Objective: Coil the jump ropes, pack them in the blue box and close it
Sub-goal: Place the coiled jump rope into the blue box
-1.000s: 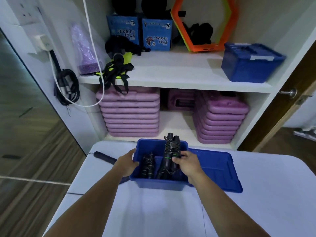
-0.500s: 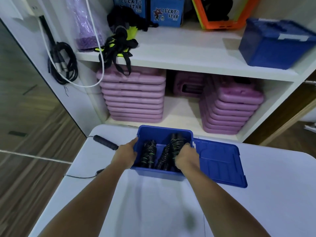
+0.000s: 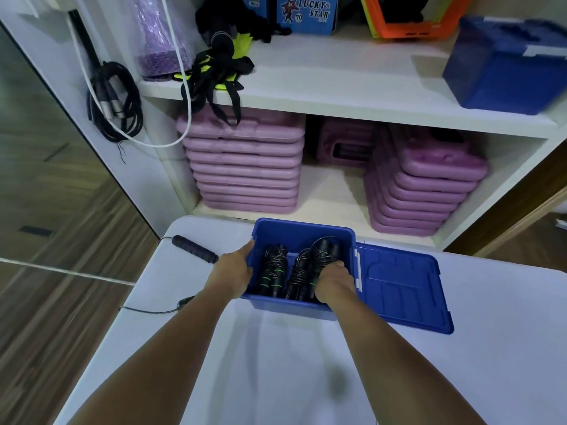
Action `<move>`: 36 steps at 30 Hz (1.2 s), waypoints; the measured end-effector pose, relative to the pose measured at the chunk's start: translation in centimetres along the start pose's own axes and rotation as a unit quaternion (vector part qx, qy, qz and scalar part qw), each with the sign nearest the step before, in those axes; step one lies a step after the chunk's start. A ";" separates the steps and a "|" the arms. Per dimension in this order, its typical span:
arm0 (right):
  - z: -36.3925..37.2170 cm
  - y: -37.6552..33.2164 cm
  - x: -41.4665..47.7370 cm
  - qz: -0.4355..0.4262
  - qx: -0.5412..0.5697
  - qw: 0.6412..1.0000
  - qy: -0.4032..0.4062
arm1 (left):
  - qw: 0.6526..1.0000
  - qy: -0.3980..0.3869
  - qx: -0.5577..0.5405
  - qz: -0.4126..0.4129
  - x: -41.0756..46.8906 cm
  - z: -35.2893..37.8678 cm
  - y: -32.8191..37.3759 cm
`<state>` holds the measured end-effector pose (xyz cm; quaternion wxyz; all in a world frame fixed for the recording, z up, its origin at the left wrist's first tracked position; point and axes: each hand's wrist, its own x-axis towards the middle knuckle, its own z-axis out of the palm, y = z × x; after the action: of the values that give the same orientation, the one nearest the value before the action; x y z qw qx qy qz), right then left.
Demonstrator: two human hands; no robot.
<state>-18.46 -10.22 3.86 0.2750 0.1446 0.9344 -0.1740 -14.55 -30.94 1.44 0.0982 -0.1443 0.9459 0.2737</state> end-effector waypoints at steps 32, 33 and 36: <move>-0.2 2.2 1.8 -0.261 -0.274 0.908 0.180 | 0.965 -0.236 0.081 -0.079 5.5 6.2 8.6; -0.3 2.1 2.2 -0.278 -0.301 0.892 0.192 | 0.965 -0.240 0.065 -0.080 5.5 6.4 8.5; -0.8 2.4 3.3 -0.303 -0.360 0.867 0.165 | 0.974 -0.208 0.033 -0.084 5.3 7.0 8.4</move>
<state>-20.63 -7.20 1.99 0.0835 -0.2284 0.9617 0.1265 -21.54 -21.53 -1.64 0.3197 -0.1594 0.8980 0.2567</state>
